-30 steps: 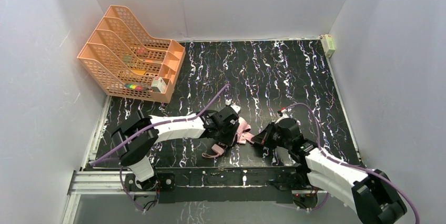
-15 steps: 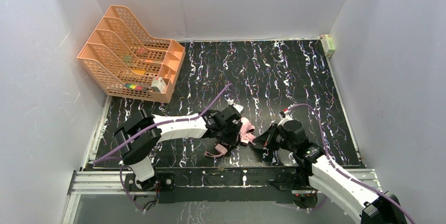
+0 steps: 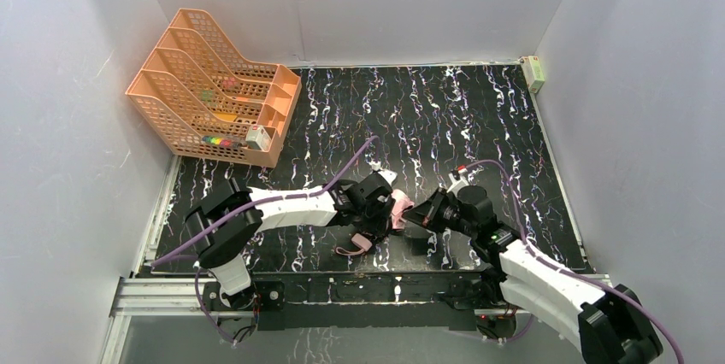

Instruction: Put away the umbrella

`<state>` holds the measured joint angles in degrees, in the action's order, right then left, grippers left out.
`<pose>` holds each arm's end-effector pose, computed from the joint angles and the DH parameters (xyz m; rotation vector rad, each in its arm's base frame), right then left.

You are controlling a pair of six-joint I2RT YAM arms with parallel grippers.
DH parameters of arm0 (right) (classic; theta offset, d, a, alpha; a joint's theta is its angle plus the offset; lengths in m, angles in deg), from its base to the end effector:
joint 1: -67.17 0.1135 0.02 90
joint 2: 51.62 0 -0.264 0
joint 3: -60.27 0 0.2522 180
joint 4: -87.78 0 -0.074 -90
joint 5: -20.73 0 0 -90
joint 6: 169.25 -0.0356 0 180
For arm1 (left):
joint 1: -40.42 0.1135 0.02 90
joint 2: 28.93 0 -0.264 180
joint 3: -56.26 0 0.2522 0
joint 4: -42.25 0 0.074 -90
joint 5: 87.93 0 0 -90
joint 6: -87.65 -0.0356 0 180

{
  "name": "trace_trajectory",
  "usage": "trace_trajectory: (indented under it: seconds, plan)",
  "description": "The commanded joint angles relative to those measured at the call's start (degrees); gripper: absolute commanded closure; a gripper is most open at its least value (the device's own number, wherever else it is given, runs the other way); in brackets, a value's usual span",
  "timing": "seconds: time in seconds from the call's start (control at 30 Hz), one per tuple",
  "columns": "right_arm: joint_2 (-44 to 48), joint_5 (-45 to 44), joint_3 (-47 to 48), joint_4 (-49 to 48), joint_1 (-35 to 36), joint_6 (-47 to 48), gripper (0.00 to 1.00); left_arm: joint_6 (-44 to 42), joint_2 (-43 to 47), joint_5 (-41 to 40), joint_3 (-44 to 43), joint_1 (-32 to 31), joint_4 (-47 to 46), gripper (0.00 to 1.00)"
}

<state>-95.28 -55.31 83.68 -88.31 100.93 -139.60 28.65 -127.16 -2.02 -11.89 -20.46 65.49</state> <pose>0.1321 0.0986 0.1640 0.3392 2.2006 1.2371 0.1684 -0.2970 0.1606 0.6386 2.5124 -0.5531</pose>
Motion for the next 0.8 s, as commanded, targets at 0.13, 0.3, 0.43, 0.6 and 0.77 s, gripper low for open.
trace_trajectory:
  seconds: [0.13, 0.3, 0.43, 0.6, 0.77]
  plan:
    - [-4.99, 3.40, 5.32, -21.77, 0.03, -6.77, 1.00, -1.02, -11.30, -4.18, 6.63, -2.35, 8.59, 1.00]
    - [-8.26, 2.89, 6.13, -25.40, 0.08, -8.06, 1.00, -1.18, -12.31, -3.79, 6.41, -3.55, 8.23, 1.00]
    - [-9.23, 1.23, 6.21, -26.91, 0.08, -9.54, 1.00, -1.38, -12.97, -3.57, 6.42, -4.34, 7.85, 1.00]
    - [-10.63, 0.43, 6.41, -27.70, 0.08, -10.41, 1.00, -1.84, -13.81, -3.48, 5.67, -5.30, 7.75, 1.00]
    - [-11.72, -1.88, 6.24, -27.68, 0.08, -11.73, 1.00, -2.39, -14.41, -3.44, 4.76, -6.37, 7.63, 1.00]
